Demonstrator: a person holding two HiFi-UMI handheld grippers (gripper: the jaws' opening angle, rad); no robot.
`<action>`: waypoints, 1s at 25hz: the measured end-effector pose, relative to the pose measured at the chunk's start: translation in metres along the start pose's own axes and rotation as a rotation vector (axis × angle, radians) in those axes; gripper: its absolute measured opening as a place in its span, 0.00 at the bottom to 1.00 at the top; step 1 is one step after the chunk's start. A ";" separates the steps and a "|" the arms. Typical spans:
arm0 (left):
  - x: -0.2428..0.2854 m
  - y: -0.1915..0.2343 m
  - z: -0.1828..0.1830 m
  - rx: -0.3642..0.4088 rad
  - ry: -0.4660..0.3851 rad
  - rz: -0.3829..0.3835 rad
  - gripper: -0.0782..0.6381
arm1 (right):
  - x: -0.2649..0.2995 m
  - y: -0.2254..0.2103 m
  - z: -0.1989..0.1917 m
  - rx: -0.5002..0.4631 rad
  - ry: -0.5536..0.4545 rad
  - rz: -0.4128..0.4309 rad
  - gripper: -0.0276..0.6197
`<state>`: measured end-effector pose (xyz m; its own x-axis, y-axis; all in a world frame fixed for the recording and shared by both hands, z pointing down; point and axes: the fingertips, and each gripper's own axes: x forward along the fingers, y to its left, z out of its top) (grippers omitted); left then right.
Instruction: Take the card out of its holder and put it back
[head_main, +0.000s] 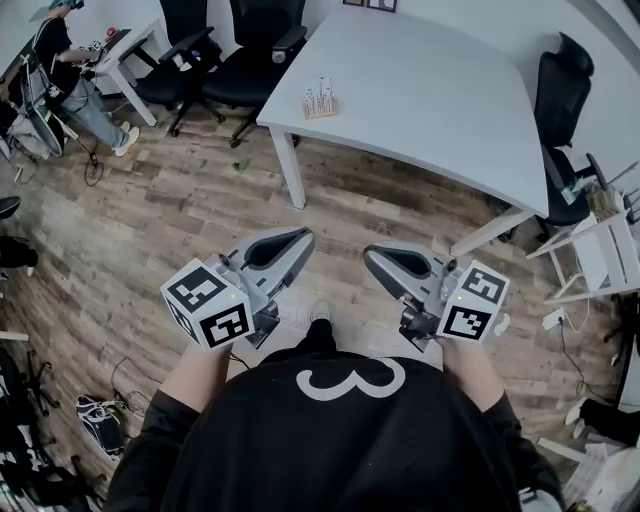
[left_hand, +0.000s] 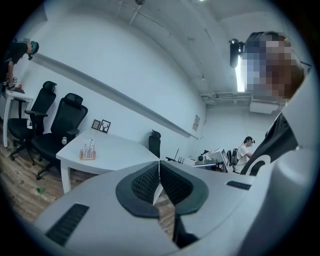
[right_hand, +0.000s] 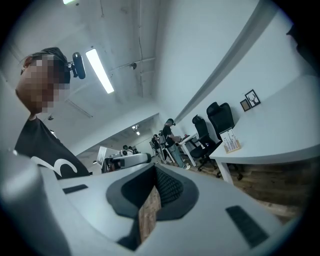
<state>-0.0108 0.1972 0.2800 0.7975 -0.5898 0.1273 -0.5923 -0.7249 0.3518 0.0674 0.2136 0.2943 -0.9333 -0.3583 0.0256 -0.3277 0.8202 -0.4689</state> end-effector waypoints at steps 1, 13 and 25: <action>0.008 0.017 0.005 0.004 0.007 0.000 0.13 | 0.011 -0.014 0.005 0.006 0.000 -0.004 0.06; 0.056 0.168 0.047 -0.018 0.010 -0.054 0.13 | 0.104 -0.117 0.054 -0.017 0.035 -0.049 0.06; 0.104 0.212 0.047 -0.026 0.082 -0.117 0.13 | 0.126 -0.190 0.064 0.018 0.049 -0.062 0.06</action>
<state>-0.0591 -0.0348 0.3245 0.8682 -0.4699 0.1592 -0.4925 -0.7769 0.3923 0.0213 -0.0158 0.3296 -0.9175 -0.3856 0.0979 -0.3828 0.7887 -0.4810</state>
